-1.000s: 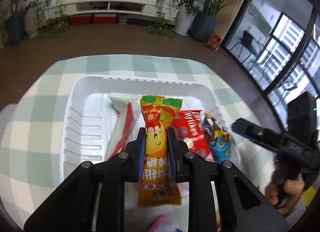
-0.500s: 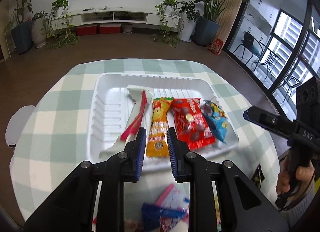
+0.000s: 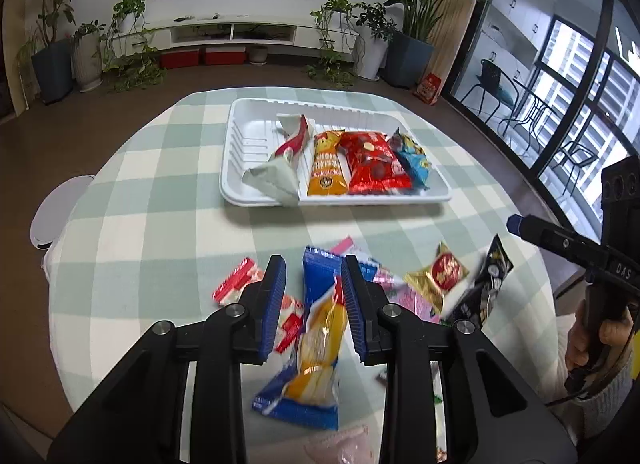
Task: Organize snacks
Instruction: 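Grasp the blue Tipo bag with the left gripper while the right grasps the black coffee packet, then carry both packets into the white tray and open both grippers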
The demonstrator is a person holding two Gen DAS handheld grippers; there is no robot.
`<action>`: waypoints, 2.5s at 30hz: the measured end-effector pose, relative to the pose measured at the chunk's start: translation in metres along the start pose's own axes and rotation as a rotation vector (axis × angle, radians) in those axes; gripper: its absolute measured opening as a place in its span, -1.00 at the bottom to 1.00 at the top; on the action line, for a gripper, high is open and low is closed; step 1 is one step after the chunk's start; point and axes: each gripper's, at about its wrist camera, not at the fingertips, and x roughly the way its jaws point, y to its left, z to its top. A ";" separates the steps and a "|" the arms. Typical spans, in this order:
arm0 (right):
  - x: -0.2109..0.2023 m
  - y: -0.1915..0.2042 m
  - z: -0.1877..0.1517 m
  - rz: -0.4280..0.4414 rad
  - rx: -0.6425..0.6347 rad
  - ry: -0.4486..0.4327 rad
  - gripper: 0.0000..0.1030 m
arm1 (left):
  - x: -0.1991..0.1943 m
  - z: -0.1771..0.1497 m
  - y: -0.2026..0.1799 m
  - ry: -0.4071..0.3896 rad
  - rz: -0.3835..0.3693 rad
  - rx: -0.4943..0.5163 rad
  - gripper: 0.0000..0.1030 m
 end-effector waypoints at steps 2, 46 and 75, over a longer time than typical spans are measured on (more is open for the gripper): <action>-0.005 -0.002 -0.015 -0.028 0.026 0.013 0.29 | -0.005 -0.010 -0.004 0.000 -0.001 0.008 -0.47; 0.035 -0.028 -0.045 -0.229 0.008 0.175 -0.07 | 0.032 -0.035 -0.022 0.080 0.032 0.152 -0.04; 0.021 -0.080 -0.059 0.191 0.470 0.145 -0.37 | 0.050 -0.035 0.011 0.138 -0.180 -0.089 -0.49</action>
